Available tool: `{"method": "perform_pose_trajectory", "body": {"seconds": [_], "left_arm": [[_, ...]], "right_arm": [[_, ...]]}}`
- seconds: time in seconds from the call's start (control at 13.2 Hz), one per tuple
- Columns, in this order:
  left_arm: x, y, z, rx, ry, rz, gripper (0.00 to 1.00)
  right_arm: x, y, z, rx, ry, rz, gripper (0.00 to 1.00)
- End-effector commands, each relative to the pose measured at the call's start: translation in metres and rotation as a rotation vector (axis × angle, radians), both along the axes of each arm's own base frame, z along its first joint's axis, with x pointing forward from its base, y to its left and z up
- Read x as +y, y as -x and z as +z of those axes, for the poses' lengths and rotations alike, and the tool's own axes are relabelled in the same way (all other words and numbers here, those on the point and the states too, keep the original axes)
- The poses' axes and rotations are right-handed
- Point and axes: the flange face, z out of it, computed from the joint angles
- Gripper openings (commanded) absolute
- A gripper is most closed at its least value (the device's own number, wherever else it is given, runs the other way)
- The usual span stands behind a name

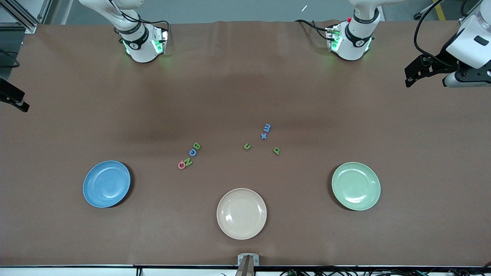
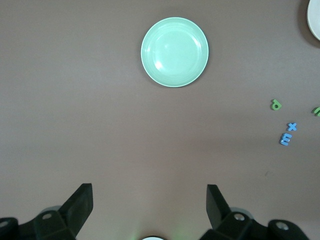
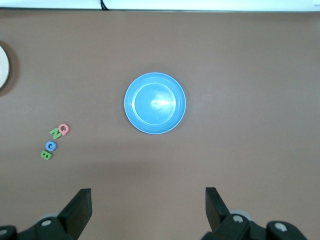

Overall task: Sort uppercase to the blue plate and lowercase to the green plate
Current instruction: 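Reach the right gripper to the uppercase letters while the left gripper reaches lowercase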

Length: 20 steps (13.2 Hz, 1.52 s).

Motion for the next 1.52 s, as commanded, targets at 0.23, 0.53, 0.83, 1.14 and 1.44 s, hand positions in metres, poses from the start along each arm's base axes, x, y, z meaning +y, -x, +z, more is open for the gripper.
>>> {"method": "perform_pose_trajectory", "body": {"seconds": [0.23,0.53,0.83,1.14,1.44], "left_arm": [[0.003,0.001,0.005,0.004,-0.003,0.017,1.0],[-0.004,-0.005,-0.007,0.021,0.008,0.004,1.0],[-0.073,-0.015,-0.048,0.024,0.065,-0.042,1.0],[-0.167,-0.029,-0.117,0.038,0.106,-0.142,1.0],[-0.255,-0.015,-0.238,0.006,0.13,-0.287,1.0]], "right_arm": [[0.0,0.01,-0.006,-0.003,0.0,0.009,1.0],[0.009,-0.016,-0.058,0.116,-0.015,0.038,1.0],[0.061,-0.052,-0.134,0.24,-0.027,0.156,1.0],[0.112,-0.099,-0.229,0.247,-0.088,0.143,1.0],[0.179,-0.114,-0.306,0.28,-0.135,-0.086,1.0]]}}
